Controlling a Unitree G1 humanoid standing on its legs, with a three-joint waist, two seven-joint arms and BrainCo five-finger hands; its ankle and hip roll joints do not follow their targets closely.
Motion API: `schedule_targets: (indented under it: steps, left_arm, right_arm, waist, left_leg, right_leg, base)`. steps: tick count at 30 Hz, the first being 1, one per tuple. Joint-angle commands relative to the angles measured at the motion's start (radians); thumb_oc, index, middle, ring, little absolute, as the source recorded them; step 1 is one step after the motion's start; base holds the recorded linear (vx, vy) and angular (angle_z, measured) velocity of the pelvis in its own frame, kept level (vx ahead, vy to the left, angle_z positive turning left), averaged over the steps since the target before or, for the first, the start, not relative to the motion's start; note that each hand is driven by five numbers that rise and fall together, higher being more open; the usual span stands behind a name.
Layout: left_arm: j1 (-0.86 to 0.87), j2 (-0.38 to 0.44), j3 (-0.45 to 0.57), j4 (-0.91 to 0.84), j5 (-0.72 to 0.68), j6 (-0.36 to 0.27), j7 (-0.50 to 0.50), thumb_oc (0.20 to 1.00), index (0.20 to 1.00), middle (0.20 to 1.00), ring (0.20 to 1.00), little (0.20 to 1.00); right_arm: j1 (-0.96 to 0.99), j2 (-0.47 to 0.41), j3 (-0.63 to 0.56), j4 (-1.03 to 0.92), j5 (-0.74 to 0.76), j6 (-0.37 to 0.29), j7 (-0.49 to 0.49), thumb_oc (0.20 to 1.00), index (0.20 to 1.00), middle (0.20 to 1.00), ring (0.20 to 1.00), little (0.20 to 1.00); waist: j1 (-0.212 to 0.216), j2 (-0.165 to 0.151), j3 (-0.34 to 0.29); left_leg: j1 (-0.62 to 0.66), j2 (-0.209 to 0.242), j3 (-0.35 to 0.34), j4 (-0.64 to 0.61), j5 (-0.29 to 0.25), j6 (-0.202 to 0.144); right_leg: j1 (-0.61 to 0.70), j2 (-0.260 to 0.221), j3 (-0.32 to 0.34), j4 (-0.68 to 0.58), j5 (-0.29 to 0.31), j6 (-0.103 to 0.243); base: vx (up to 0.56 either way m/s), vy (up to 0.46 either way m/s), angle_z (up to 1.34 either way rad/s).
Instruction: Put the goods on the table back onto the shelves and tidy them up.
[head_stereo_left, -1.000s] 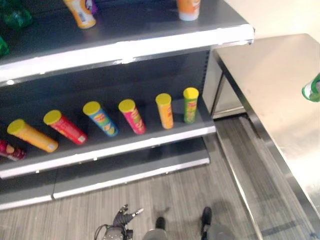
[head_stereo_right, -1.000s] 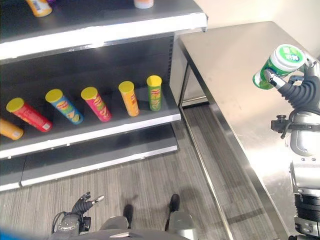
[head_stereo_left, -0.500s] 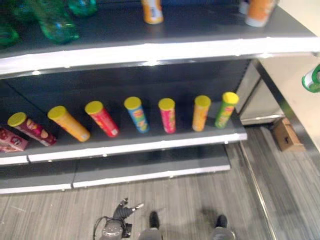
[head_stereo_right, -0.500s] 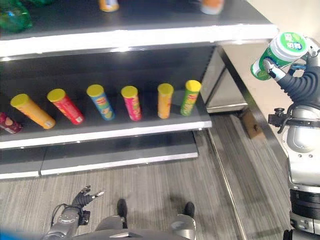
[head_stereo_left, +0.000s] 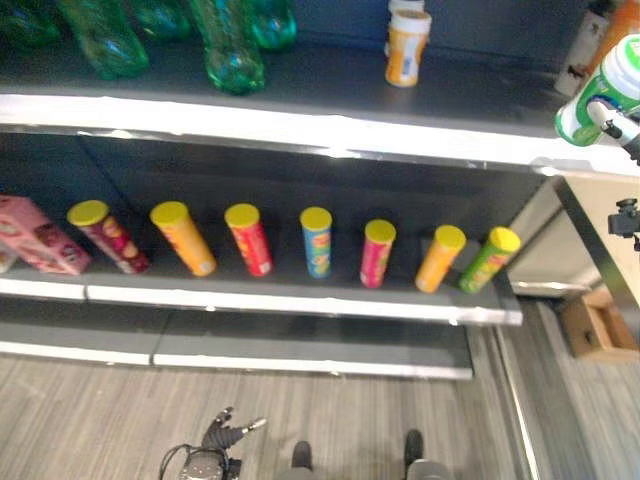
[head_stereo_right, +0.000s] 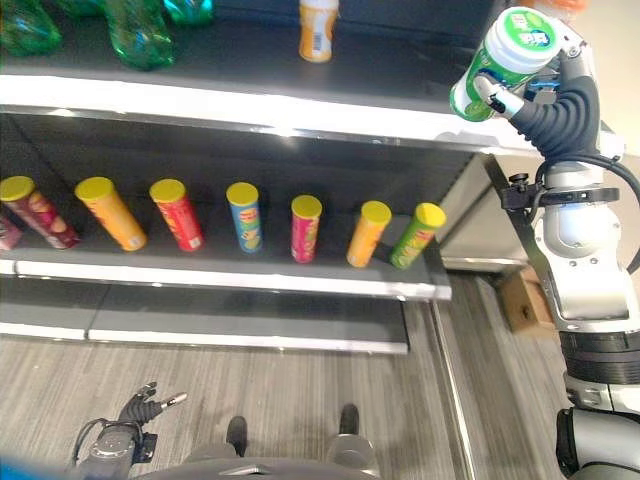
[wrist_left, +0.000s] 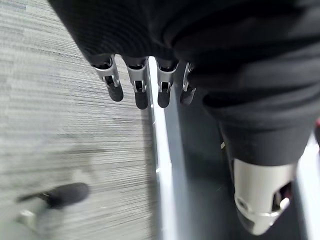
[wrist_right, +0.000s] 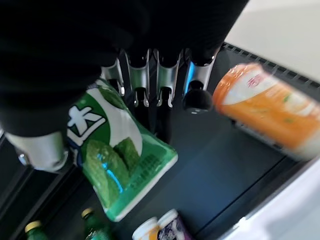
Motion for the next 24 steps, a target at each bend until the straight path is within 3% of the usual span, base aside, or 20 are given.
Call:
schedule_targets:
  steps: [1,7,9,12,24]
  left_arm:
    - [0.005,0.042,-0.007,-0.002,-0.052,-0.016,-0.005,1.0,1.0,1.0,1.0,1.0]
    - [0.032,0.02,-0.011,0.024,-0.074,-0.01,-0.009,1.0,1.0,1.0,1.0,1.0]
    - [0.045,0.02,-0.02,0.041,-0.093,-0.012,-0.005,1.0,1.0,1.0,1.0,1.0]
    - [0.044,0.024,-0.03,0.053,-0.095,-0.018,-0.003,1.0,1.0,1.0,1.0,1.0]
    - [0.043,0.01,-0.051,0.078,-0.098,-0.014,-0.003,1.0,1.0,1.0,1.0,1.0]
  right_arm:
    - [-0.141,-0.083,0.065,0.05,0.08,-0.02,0.008,0.2,0.2,0.2,0.2,0.2]
    - [-0.273,-0.115,0.193,0.142,0.107,-0.005,0.034,0.2,0.2,0.2,0.2,0.2]
    - [-0.424,-0.124,0.323,0.274,0.127,0.005,0.051,0.2,0.2,0.2,0.2,0.2]
    - [-0.516,-0.127,0.404,0.374,0.159,0.004,0.067,0.2,0.2,0.2,0.2,0.2]
    - [-0.547,-0.055,0.447,0.441,0.19,0.013,0.088,0.2,0.2,0.2,0.2,0.2]
  waist:
    - [0.029,-0.025,-0.006]
    - [0.049,-0.014,-0.019]
    - [0.074,-0.01,-0.024]
    - [0.087,-0.006,-0.026]
    - [0.11,0.001,-0.027]
  left_leg:
    - [-0.04,0.062,0.021,0.081,-0.088,-0.058]
    - [-0.033,0.091,0.008,0.066,-0.07,-0.081]
    - [-0.033,0.1,0.005,0.065,-0.065,-0.089]
    - [-0.037,0.103,-0.004,0.064,-0.058,-0.096]
    - [-0.04,0.096,-0.019,0.07,-0.064,-0.091]
  right_leg:
    - [0.025,-0.011,-0.06,0.098,-0.163,-0.002]
    - [0.069,0.011,-0.104,0.071,-0.177,-0.017]
    - [0.085,0.017,-0.13,0.066,-0.184,-0.022]
    - [0.092,0.017,-0.149,0.072,-0.187,-0.023]
    - [0.104,0.004,-0.19,0.095,-0.195,-0.02]
  base:
    - [0.06,-0.194,0.07]
    - [0.05,-0.098,0.25]
    - [0.05,-0.091,0.11]
    - [0.05,-0.046,0.27]
    - [0.03,0.002,0.14]
